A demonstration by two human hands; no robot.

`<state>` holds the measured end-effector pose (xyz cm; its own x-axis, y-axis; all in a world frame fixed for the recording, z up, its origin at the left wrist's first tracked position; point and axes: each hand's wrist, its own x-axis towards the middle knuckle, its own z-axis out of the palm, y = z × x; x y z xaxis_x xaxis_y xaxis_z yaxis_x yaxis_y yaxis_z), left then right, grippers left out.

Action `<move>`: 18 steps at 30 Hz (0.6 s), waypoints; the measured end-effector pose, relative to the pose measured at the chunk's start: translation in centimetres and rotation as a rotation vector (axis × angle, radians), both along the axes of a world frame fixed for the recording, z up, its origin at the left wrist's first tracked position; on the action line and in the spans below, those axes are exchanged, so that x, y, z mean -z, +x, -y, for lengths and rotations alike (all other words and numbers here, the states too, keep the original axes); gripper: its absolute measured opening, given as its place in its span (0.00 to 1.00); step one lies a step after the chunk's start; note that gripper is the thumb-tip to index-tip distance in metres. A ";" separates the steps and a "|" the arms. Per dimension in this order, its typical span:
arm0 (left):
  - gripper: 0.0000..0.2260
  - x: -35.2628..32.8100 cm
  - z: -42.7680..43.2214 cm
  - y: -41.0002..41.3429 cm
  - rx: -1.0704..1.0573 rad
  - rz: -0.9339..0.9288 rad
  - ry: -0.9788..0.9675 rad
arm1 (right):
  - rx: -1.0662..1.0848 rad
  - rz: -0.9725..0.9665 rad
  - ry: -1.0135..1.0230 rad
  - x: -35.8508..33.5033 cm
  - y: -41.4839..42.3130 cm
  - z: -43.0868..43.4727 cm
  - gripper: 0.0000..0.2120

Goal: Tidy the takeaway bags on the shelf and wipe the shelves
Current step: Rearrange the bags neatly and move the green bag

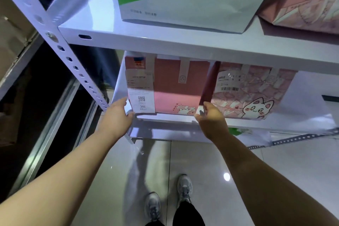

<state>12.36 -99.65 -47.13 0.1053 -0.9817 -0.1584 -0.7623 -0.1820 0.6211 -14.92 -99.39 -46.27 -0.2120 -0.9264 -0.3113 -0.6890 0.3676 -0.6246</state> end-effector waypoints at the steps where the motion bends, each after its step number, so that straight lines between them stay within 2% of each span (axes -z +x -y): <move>1: 0.15 0.0 -0.4 0.0 -0.003 0.004 0.006 | 0.007 -0.009 -0.008 -0.1 -0.2 -0.6 0.19; 4: 0.19 -0.2 -1.7 -0.1 -0.017 0.009 0.059 | -0.001 -0.027 -0.021 -0.5 -0.9 -2.3 0.16; 10: 0.15 -0.5 -4.9 -2.0 0.052 0.033 0.076 | -0.029 -0.024 -0.044 -1.5 -3.3 -6.8 0.02; 14: 0.11 -0.5 -6.9 -4.3 0.139 0.073 0.095 | -0.048 -0.078 -0.005 -1.9 -6.1 -9.9 0.07; 18: 0.11 -0.1 -9.0 -7.5 0.234 0.140 0.115 | -0.036 -0.137 0.028 -1.4 -10.3 -12.9 0.05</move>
